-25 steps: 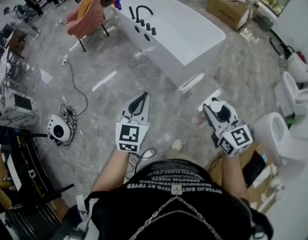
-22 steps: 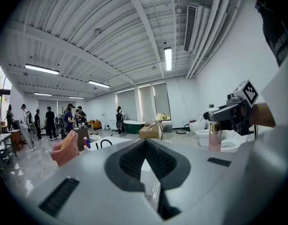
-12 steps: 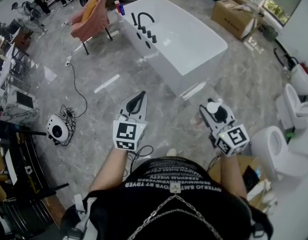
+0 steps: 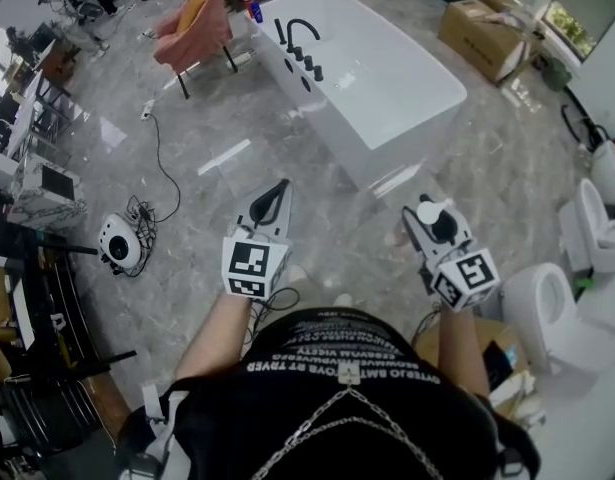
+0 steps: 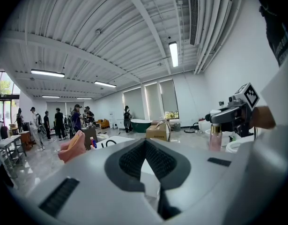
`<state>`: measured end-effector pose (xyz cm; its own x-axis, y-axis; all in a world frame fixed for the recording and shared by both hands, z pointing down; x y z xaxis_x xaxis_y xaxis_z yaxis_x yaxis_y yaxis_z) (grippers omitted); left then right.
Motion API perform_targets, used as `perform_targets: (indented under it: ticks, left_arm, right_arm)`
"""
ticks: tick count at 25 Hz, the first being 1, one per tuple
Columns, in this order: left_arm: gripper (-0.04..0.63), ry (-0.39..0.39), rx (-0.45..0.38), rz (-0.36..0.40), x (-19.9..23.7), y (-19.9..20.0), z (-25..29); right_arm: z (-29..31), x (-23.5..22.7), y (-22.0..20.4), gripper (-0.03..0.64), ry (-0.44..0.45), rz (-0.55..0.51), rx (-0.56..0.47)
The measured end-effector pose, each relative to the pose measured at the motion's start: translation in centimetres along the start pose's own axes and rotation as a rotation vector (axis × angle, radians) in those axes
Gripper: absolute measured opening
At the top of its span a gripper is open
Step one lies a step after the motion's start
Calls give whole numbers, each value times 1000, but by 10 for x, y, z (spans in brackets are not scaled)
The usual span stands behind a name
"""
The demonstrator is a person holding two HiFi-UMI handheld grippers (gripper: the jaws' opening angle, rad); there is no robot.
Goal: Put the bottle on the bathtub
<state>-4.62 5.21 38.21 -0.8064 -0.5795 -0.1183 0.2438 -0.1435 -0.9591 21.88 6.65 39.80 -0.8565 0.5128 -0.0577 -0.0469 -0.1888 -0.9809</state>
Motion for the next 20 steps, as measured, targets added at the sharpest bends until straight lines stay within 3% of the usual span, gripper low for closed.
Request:
perform_targets:
  ticks: [20]
  left_arm:
    - [2,-151,-6,36,17,9,83]
  right_arm:
    - [32,-24,2,156,-94,24,14]
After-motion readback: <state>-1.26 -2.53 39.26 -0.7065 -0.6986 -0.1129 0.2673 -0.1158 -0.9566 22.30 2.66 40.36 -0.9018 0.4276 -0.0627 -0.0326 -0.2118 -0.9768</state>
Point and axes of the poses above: the fingertips, and each gripper's own axes: z forward along the fingers, x to its left, y out of its top, the point moved 3 cm from there along -z, backward along the fingers, and after that the axes turned 11 degrees about -y, right-handed, at the moved point
